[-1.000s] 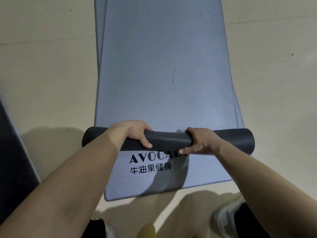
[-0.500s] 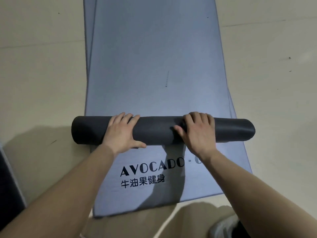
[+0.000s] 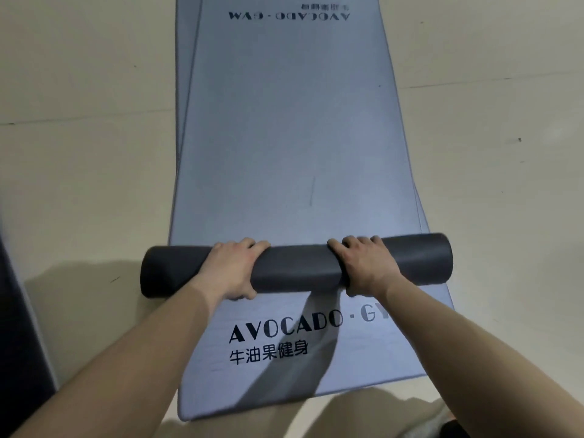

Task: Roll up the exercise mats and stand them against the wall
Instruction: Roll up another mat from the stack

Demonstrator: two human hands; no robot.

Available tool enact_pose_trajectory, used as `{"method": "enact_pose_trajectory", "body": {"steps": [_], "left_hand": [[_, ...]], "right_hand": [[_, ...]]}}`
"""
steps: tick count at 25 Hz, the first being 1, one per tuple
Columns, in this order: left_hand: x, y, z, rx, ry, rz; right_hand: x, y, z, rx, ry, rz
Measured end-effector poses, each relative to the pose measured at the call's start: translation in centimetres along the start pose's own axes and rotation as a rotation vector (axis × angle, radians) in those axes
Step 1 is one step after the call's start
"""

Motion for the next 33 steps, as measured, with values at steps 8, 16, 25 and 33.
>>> {"method": "enact_pose_trajectory", "body": {"steps": [8, 16, 25, 33], "left_hand": [[6.4, 3.0, -0.5, 0.062, 0.546, 0.532], [5.6, 6.9, -1.5, -0.207, 0.344, -0.684], [2.9, 1.8, -0.2, -0.145, -0.046, -0.328], [5.4, 6.4, -2.6, -0.032, -0.007, 0.078]], "right_hand": [[6.0, 8.1, 2.6, 0.071, -0.035, -0.084], [0.9, 2.7, -1.0, -0.014, -0.327, 0.040], [-1.1, -1.9, -1.9, 0.052, 0.017, -0.215], [3.0, 5.0, 1.5, -0.028, -0.170, 0.141]]}}
Point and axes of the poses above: each hand's wrist, its own y-axis away from the middle knuckle, its own x-axis out of the palm, z = x × y, the point moved 7 cm from there along -y, towards the middle knuckle, and after that the axes turned 10 degrees about z, right-handed, at the moved point
